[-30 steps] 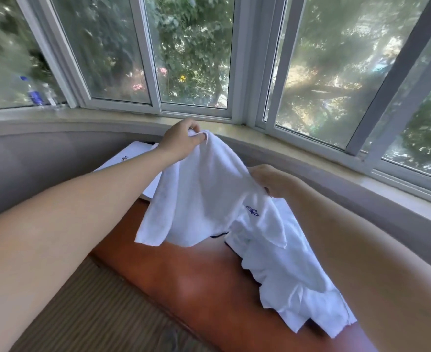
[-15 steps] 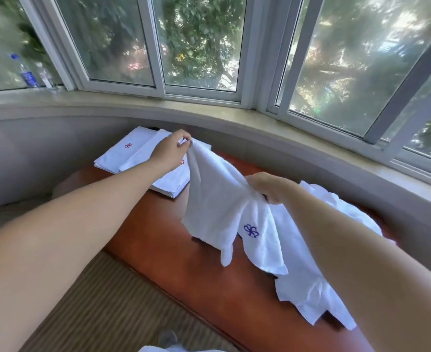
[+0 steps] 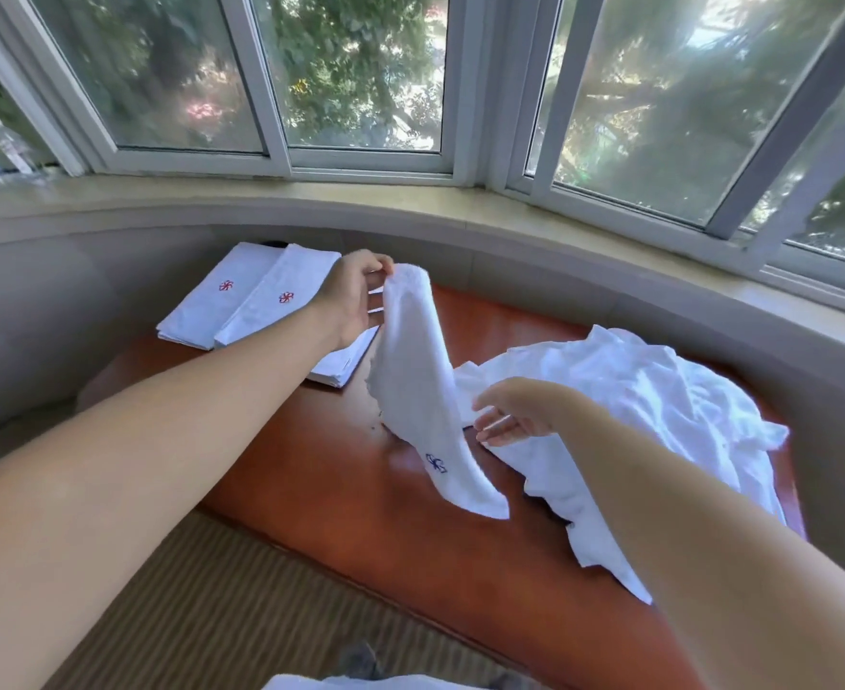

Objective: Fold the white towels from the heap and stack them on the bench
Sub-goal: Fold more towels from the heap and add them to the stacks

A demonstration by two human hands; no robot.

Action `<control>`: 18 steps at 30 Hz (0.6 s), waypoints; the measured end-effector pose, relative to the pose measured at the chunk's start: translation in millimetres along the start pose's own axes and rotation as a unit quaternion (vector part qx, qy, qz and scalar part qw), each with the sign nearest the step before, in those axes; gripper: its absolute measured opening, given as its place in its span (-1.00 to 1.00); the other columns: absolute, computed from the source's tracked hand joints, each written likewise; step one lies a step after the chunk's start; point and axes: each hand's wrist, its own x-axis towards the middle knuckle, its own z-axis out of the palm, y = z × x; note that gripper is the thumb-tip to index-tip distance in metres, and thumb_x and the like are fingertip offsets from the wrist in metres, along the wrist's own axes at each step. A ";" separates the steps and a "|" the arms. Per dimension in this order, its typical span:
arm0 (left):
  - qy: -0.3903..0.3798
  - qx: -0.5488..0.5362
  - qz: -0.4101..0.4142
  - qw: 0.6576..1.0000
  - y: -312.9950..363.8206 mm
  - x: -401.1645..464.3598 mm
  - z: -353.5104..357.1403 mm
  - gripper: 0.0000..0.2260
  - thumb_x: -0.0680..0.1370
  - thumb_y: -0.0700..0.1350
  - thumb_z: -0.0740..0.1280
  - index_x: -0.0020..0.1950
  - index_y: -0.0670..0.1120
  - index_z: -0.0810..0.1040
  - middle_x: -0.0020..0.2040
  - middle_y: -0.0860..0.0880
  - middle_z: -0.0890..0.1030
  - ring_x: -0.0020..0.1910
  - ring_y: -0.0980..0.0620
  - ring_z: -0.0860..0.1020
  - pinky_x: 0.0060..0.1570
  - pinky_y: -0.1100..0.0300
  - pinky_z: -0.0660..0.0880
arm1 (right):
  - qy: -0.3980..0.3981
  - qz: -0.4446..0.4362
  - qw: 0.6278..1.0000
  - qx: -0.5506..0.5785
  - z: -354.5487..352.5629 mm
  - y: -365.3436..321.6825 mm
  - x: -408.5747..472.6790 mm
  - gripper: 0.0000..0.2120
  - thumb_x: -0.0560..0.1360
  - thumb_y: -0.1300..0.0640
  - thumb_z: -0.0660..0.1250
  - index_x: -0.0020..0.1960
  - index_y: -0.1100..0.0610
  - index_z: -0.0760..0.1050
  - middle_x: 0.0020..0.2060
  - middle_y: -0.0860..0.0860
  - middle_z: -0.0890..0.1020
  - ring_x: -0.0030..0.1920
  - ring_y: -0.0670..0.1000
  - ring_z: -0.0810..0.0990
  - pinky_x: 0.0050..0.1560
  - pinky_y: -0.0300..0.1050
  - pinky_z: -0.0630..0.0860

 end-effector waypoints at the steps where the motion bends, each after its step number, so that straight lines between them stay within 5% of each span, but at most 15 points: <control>1: -0.007 0.013 0.001 1.000 4.0 -0.2 1.4 -0.81 0.57 -0.12 0.23 -0.24 -0.03 0.51 -0.27 0.03 0.54 -0.27 -0.01 0.49 -0.22 0.16 0.43 | 0.006 0.008 1.000 0.003 1.4 3.3 2.2 -0.73 0.64 0.13 0.30 0.28 0.23 0.48 0.04 0.19 0.63 -0.06 0.16 0.71 0.08 0.06 0.68; 3: -0.017 0.045 0.003 0.999 12.2 -0.1 3.1 -0.86 0.56 -0.04 0.39 -0.18 0.00 0.54 -0.24 0.04 0.54 -0.26 0.01 0.53 -0.21 0.19 0.49 | 0.023 0.016 1.000 0.008 4.5 7.4 5.2 -0.72 0.65 0.12 0.29 0.31 0.23 0.47 0.12 0.20 0.64 0.00 0.16 0.69 0.05 0.05 0.68; 7: -0.024 0.065 0.040 0.997 32.1 3.2 0.7 -0.79 0.53 -0.13 0.48 -0.23 0.03 0.50 -0.35 0.07 0.53 -0.42 0.09 0.50 -0.48 0.32 0.37 | 0.061 0.011 0.998 0.032 14.3 7.8 14.9 -0.69 0.67 0.12 0.26 0.37 0.21 0.44 0.11 0.15 0.61 0.05 0.15 0.67 0.10 0.05 0.66; 11: -0.040 0.024 0.051 0.998 55.5 5.5 -6.7 -0.74 0.55 -0.21 0.44 -0.26 0.01 0.46 -0.30 0.05 0.55 -0.34 0.09 0.53 -0.37 0.26 0.43 | 0.044 -0.023 0.999 0.006 31.8 0.3 30.9 -0.64 0.63 0.10 0.34 0.39 0.15 0.44 0.10 0.09 0.60 -0.01 0.07 0.65 0.17 0.02 0.63; 15: -0.048 0.026 0.048 0.997 66.5 4.4 -16.6 -0.75 0.55 -0.22 0.44 -0.24 0.01 0.46 -0.28 0.03 0.56 -0.33 0.07 0.54 -0.35 0.27 0.47 | 0.024 -0.101 0.993 -0.050 66.6 -9.1 51.9 -0.39 0.42 0.01 0.58 0.35 -0.12 0.35 0.07 -0.01 0.61 0.02 0.02 0.66 -0.05 -0.08 0.61; 18: -0.068 0.047 0.040 0.996 63.8 7.6 -25.1 -0.74 0.55 -0.21 0.45 -0.26 0.01 0.46 -0.25 0.01 0.55 -0.25 0.02 0.55 -0.26 0.23 0.47 | 0.097 -0.165 0.981 -0.043 97.5 -16.5 69.9 -0.71 0.49 0.01 0.46 0.14 -0.10 0.45 -0.09 0.10 0.65 -0.19 0.04 0.64 -0.10 0.02 0.65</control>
